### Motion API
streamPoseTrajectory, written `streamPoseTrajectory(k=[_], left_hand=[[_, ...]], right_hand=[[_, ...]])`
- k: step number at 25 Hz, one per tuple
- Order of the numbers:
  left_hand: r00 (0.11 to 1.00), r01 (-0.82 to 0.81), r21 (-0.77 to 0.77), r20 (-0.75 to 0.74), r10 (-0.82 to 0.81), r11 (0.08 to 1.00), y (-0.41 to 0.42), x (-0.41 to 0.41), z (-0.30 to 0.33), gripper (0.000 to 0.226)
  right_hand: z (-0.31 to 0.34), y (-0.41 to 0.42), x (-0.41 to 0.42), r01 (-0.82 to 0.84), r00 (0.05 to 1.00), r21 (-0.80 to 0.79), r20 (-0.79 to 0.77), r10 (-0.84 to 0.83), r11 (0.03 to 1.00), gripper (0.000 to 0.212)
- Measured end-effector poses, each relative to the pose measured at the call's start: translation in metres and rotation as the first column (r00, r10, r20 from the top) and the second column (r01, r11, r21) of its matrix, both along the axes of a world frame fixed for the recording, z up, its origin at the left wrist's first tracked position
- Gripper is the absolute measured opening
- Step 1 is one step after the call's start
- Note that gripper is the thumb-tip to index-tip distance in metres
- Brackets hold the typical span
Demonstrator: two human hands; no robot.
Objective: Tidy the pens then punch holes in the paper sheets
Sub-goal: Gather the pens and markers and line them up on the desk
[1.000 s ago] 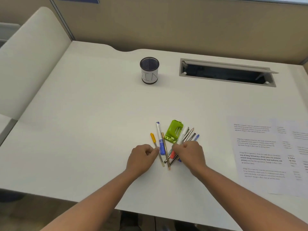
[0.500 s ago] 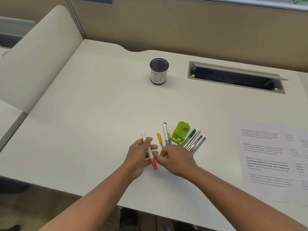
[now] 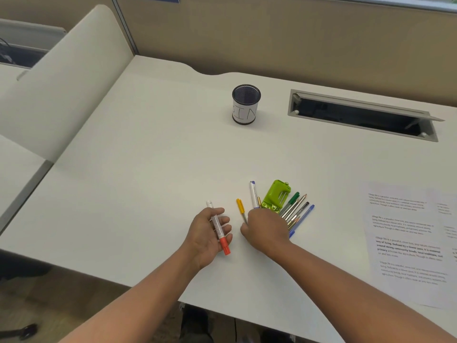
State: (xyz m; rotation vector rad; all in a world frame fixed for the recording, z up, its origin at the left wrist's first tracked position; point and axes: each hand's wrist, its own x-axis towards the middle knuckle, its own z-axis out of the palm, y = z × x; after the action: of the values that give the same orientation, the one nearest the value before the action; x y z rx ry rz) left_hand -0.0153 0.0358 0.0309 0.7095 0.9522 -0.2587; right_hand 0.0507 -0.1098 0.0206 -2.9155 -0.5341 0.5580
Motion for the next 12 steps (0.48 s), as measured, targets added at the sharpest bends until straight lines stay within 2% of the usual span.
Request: streamPoseTrajectory(k=[3,6,8,12], left_hand=[[0.999,0.005,-0.016,0.039,-0.005,1.0,0.001,0.0,-0.002,0.036],[0.991,0.105,-0.072,0.091,-0.099,0.992,-0.003,0.001,-0.003,0.051],[0.987,0.122,-0.117,0.121,-0.108,0.986,-0.007,0.002,0.0,0.043],[0.996,-0.017,-0.14,0.083,0.029,0.99,-0.014,0.004,-0.002,0.021]], right_hand=[[0.014,0.007,0.0,0.177,0.974,0.227,-0.178,-0.138,0.958,0.03],[0.028,0.017,-0.011,0.196,0.96,0.366,-0.26,-0.102,0.91,0.032],[0.034,0.02,-0.017,0.153,0.967,0.378,-0.246,-0.06,0.913,0.035],[0.03,-0.002,-0.009,0.172,0.981,0.318,-0.136,-0.135,0.932,0.029]])
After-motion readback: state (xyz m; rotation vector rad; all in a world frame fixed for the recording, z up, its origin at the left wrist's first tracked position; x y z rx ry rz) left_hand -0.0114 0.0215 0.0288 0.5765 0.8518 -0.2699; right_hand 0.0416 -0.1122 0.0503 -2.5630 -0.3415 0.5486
